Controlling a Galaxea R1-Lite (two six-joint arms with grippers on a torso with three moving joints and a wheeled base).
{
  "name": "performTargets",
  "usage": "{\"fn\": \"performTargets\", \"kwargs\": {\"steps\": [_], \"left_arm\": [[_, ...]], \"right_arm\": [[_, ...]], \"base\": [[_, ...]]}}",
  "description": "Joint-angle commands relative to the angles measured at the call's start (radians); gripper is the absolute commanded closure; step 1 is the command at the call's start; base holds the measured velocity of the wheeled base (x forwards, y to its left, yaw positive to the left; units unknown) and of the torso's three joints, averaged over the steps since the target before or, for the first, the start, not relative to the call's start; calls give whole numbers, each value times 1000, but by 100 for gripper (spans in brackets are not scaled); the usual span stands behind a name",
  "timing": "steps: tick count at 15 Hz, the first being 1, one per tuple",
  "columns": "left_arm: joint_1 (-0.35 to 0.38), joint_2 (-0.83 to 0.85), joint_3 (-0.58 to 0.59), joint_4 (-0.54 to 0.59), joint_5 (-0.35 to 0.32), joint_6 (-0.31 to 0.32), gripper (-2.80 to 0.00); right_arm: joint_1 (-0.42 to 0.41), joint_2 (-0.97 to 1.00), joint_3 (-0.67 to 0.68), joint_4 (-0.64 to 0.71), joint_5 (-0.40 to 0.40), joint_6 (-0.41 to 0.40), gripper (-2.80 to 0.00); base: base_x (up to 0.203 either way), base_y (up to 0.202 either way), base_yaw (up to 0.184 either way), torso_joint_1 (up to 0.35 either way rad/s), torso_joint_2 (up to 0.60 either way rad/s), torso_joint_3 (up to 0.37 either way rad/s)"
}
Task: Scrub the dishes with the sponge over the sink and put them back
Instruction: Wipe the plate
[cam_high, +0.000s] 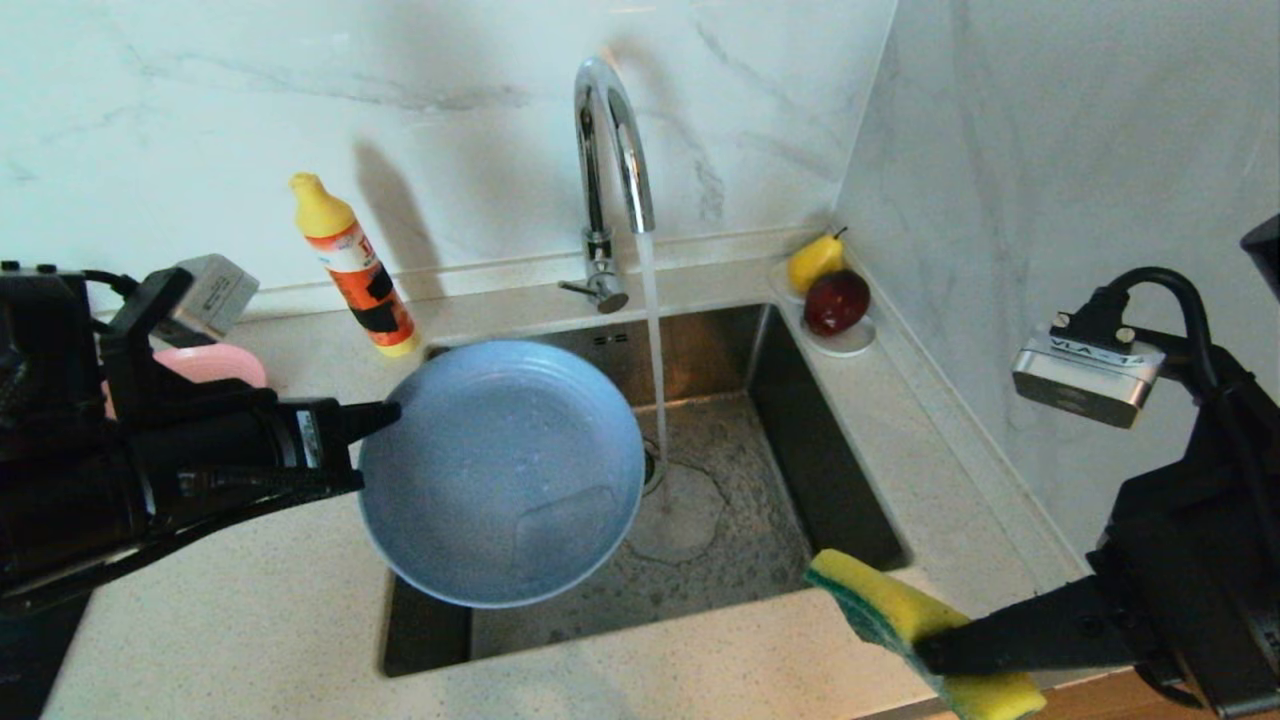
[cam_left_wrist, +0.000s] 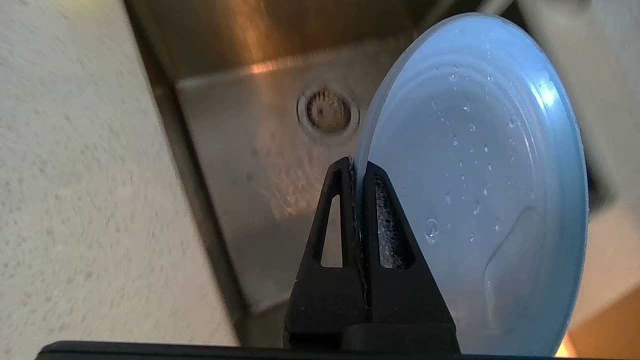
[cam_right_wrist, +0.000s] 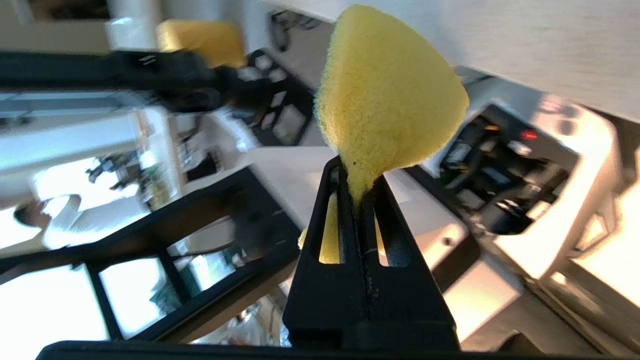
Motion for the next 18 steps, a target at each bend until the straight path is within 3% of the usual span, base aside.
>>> {"fn": "performTargets", "kwargs": {"steps": [1, 3, 6, 12, 18], "left_arm": [[-7, -28, 63, -11, -25, 43, 0], [-43, -25, 122, -73, -28, 94, 0], [-121, -21, 199, -225, -27, 118, 0], [-198, -30, 245, -248, -26, 159, 0], [-221, -14, 287, -328, -26, 172, 0]], "right_arm": [[37, 25, -28, 8, 45, 6, 0], [100, 62, -40, 7, 70, 20, 0], [162, 155, -85, 12, 73, 26, 0], [239, 342, -162, 10, 73, 28, 0], [284, 494, -291, 36, 61, 29, 0]], "base": [[0, 0, 0, 0, 0, 0], [0, 0, 0, 0, 0, 0], [0, 0, 0, 0, 0, 0], [0, 0, 0, 0, 0, 0], [0, 0, 0, 0, 0, 0]]}}
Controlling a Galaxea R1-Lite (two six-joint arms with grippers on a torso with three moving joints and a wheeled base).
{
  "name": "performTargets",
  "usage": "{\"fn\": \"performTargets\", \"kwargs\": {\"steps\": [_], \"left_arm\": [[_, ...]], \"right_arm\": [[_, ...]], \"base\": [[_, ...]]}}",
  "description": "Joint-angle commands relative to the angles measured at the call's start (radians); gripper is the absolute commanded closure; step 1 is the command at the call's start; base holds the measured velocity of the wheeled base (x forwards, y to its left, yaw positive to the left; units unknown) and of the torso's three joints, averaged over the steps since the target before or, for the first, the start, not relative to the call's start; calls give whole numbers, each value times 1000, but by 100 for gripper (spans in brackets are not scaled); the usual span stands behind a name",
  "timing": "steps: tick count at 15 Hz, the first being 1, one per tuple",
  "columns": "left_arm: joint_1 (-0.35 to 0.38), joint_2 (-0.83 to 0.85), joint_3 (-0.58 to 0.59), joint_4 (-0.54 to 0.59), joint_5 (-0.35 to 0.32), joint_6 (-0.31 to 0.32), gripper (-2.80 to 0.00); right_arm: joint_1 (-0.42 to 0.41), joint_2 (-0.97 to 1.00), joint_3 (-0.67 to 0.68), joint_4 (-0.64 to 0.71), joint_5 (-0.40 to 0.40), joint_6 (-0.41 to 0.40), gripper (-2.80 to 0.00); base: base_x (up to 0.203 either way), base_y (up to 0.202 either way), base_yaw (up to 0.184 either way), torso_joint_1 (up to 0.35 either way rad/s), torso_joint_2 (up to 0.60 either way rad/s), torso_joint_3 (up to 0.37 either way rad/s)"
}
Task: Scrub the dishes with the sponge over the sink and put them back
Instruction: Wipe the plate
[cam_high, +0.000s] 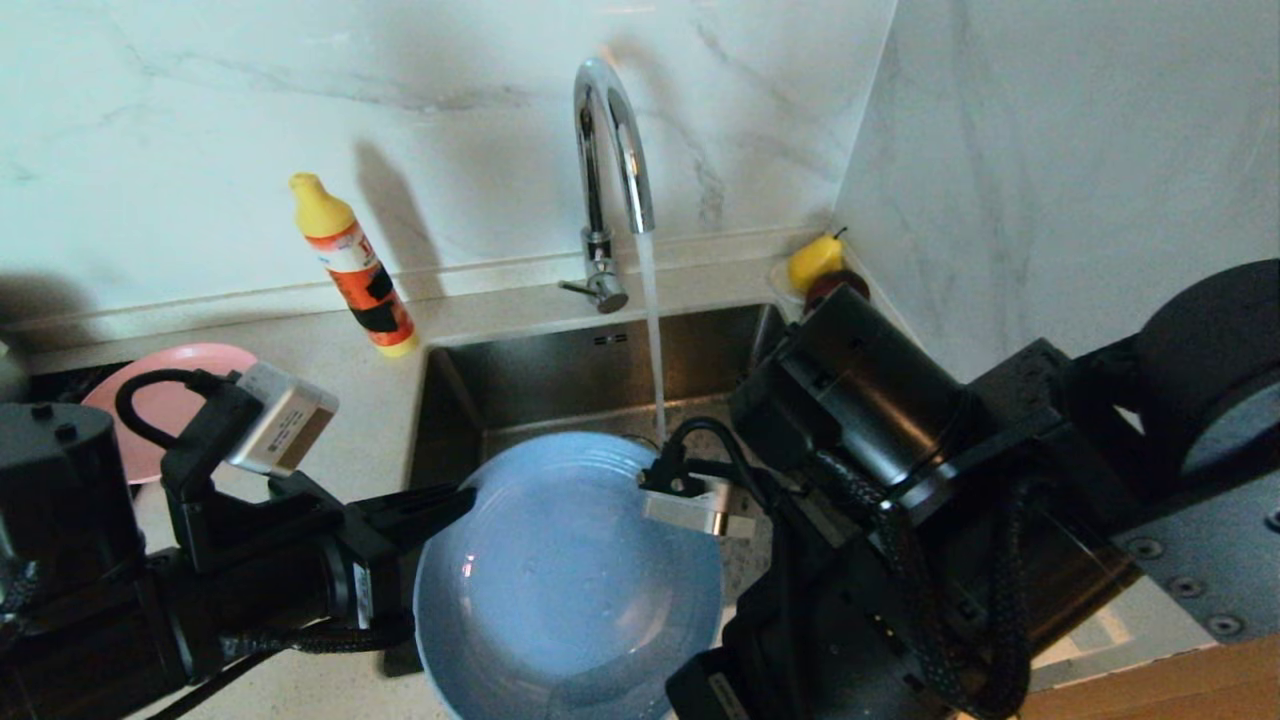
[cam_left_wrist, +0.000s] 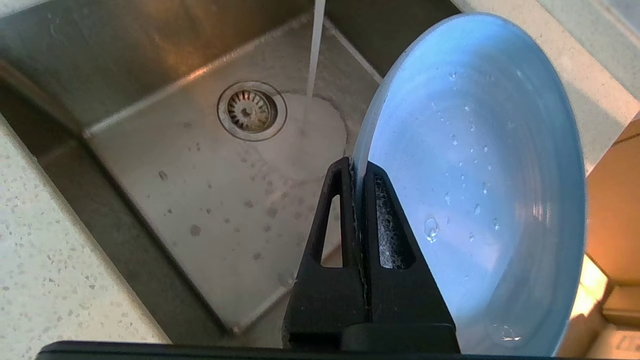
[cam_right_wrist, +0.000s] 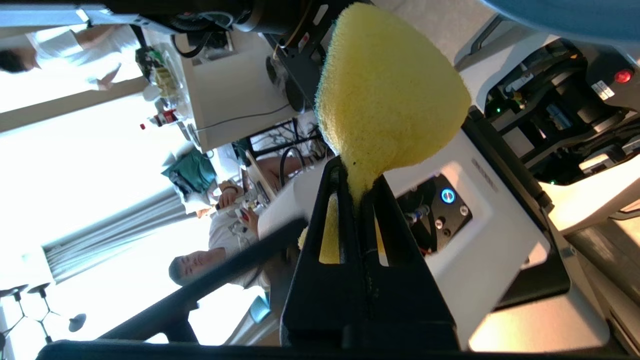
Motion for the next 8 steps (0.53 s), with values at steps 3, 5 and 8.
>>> {"fn": "performTargets", "kwargs": {"steps": [3, 5, 8], "left_arm": [[-6, 21, 10, -9, 0, 1, 0], [-7, 25, 17, -9, -1, 3, 0], [-7, 34, 33, -37, 0, 12, 0]], "right_arm": [[14, 133, -109, 54, 2, 4, 0], [22, 161, -164, 91, 2, 4, 0], [52, 204, -219, 98, 2, 6, 0]], "base": [[0, 0, 0, 0, 0, 0], [0, 0, 0, 0, 0, 0], [0, 0, 0, 0, 0, 0]]}}
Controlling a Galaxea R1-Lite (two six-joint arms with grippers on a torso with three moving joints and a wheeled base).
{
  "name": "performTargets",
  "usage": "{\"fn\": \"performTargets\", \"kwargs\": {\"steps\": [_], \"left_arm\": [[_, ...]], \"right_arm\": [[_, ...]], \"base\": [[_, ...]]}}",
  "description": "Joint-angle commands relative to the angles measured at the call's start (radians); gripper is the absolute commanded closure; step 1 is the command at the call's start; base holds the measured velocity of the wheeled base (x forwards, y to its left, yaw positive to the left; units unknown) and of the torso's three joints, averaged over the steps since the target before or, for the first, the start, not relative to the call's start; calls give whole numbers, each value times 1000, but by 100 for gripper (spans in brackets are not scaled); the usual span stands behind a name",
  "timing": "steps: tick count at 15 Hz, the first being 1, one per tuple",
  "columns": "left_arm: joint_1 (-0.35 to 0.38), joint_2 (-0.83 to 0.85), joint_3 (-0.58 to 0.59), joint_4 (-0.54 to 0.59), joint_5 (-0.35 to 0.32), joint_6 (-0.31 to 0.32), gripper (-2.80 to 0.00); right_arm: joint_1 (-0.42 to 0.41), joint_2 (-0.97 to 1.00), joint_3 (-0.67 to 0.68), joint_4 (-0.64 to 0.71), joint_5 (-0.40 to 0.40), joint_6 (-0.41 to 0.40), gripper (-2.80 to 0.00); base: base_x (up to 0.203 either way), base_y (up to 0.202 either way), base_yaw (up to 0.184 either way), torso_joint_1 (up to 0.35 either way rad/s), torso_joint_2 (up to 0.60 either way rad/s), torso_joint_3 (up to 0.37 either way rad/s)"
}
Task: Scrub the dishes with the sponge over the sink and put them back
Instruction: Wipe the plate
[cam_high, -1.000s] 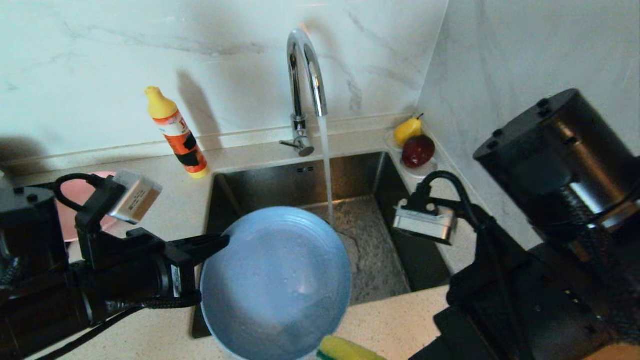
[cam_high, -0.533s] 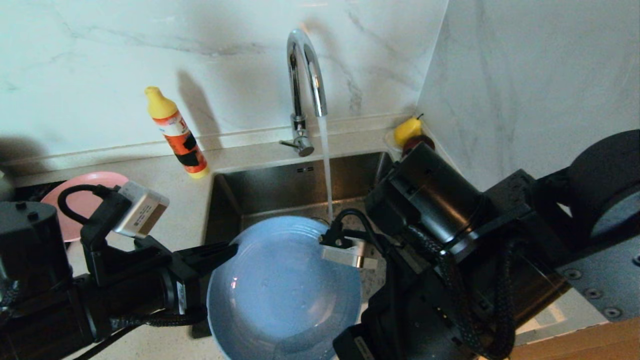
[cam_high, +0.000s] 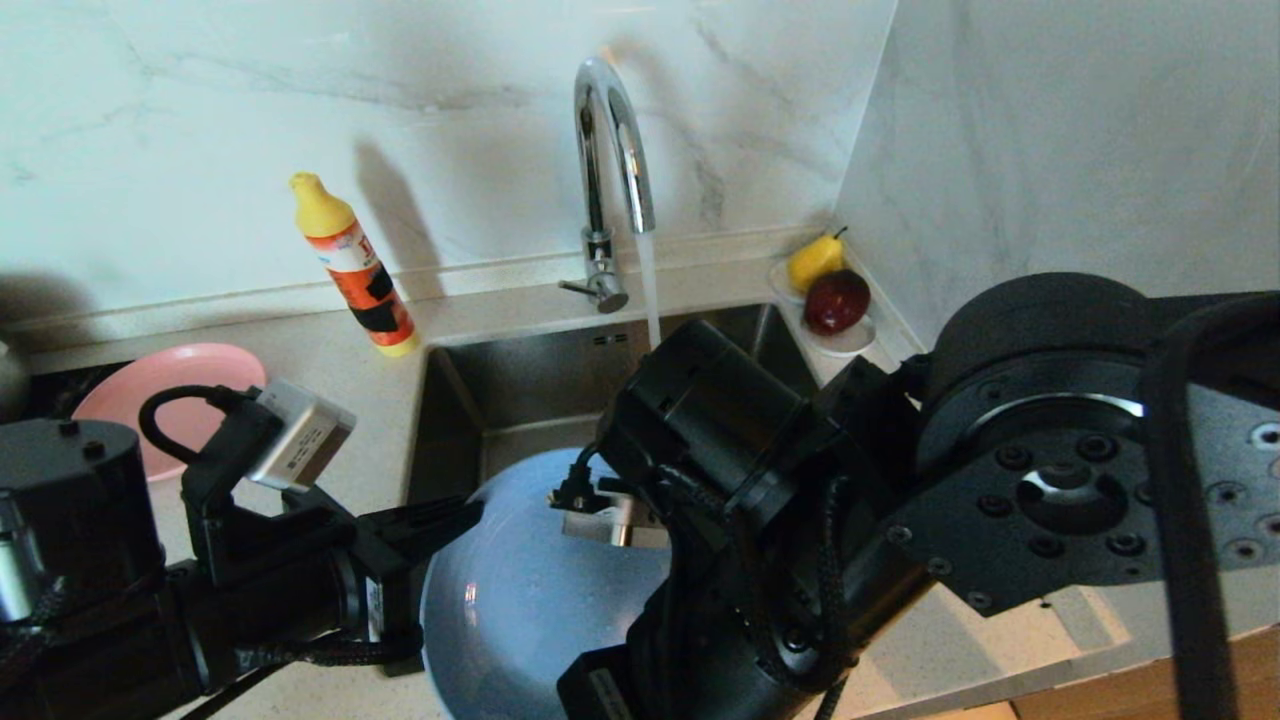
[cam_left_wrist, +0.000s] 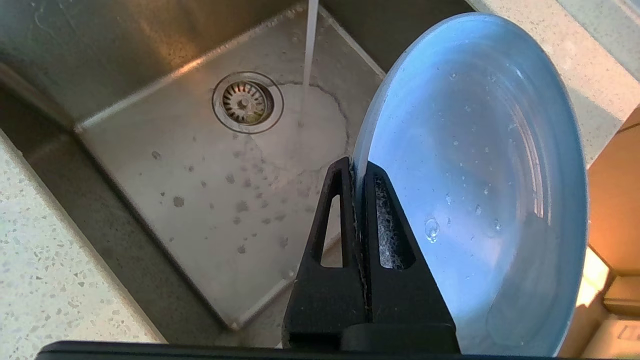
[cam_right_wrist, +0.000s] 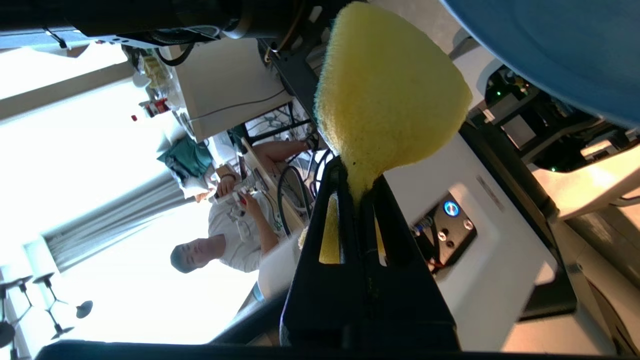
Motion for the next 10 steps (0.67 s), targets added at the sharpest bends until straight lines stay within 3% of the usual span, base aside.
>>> {"fn": "performTargets", "kwargs": {"steps": [1, 10], "left_arm": [[0, 14, 6, -6, 1, 4, 0], [0, 6, 11, -9, 4, 3, 0]], "right_arm": [[31, 60, -40, 5, 2, 13, 0], [49, 191, -203, 87, -6, 55, 0]], "base": [[0, 0, 0, 0, 0, 0], [0, 0, 0, 0, 0, 0]]}}
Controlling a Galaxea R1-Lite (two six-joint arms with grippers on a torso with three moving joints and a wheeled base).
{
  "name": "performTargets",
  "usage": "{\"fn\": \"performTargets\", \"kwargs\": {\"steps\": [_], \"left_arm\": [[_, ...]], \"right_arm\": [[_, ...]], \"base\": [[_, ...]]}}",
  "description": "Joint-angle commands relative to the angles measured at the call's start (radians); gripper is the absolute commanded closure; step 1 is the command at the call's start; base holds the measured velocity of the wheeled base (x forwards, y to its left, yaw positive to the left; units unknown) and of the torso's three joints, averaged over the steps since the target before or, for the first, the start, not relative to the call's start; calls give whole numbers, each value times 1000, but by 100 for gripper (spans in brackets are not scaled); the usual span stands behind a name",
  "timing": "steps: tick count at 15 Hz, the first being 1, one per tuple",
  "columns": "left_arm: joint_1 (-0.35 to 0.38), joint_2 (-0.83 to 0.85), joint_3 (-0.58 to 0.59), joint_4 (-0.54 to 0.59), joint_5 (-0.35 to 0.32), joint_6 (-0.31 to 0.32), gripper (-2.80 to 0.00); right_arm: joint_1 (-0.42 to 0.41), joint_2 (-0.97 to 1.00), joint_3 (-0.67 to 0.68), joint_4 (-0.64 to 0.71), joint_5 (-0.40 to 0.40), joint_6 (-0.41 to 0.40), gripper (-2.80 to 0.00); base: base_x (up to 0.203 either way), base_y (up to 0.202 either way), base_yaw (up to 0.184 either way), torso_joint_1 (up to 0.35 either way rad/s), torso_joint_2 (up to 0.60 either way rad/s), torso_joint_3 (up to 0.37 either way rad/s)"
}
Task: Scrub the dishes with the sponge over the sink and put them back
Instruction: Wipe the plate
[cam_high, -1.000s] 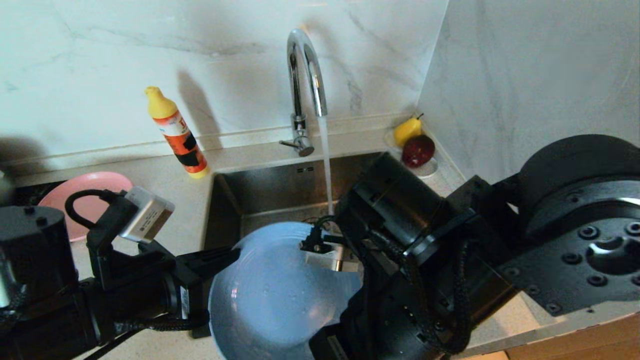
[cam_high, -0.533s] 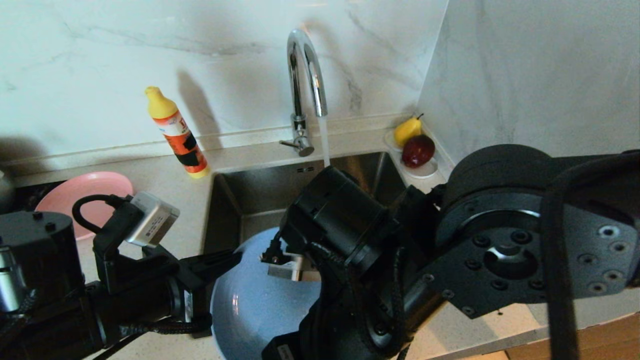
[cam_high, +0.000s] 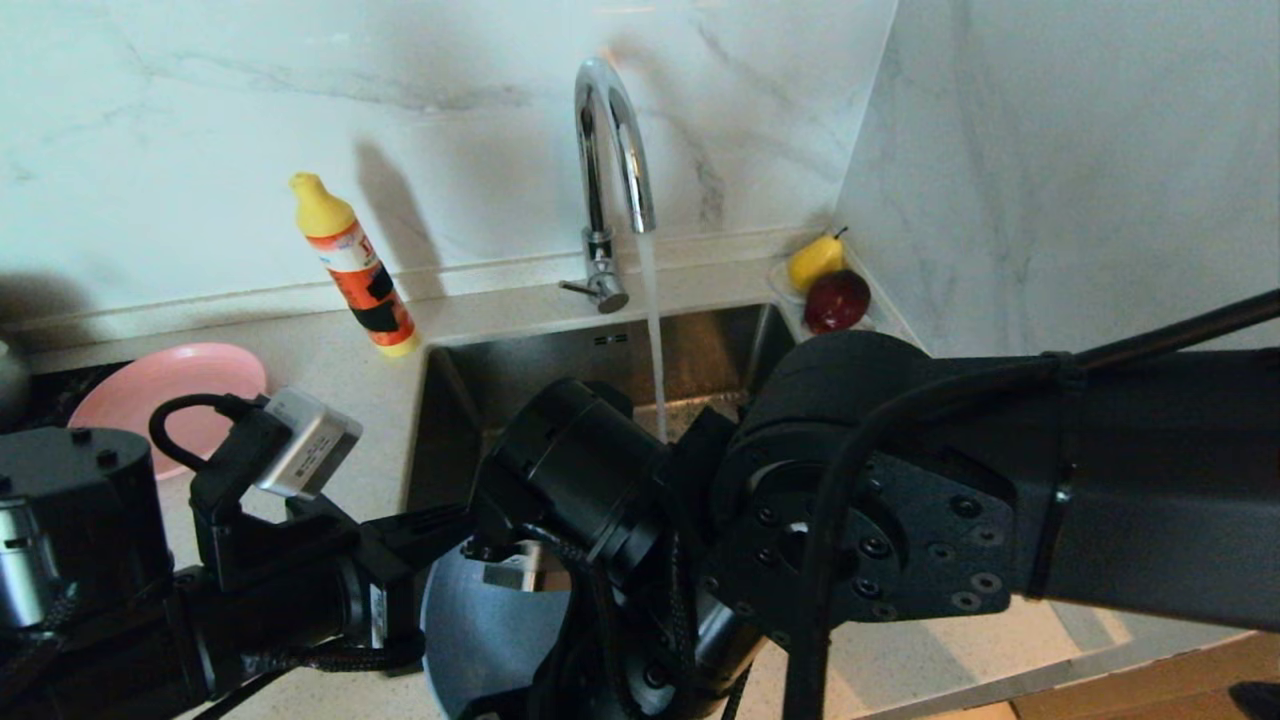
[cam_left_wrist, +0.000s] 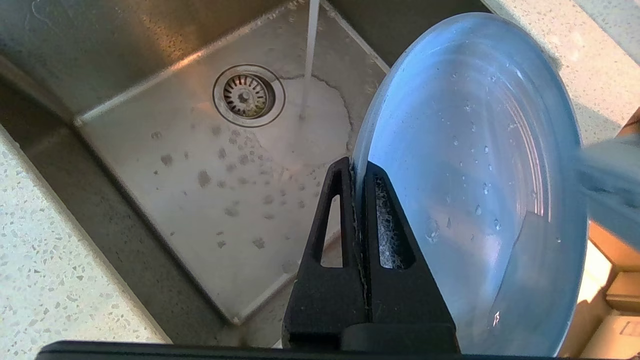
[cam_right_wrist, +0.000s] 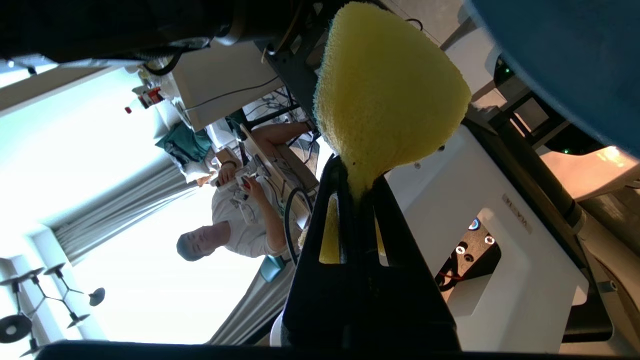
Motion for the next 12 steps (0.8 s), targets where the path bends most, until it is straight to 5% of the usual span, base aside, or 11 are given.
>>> {"fn": "performTargets", "kwargs": {"steps": [1, 12], "left_arm": [[-1, -4, 1, -4, 0, -1, 0], [-1, -41, 20, -3, -1, -9, 0]], "right_arm": [[-21, 19, -8, 4, 0, 3, 0], [-109, -42, -11, 1, -36, 3, 0]], "base": [[0, 0, 0, 0, 0, 0], [0, 0, 0, 0, 0, 0]]}}
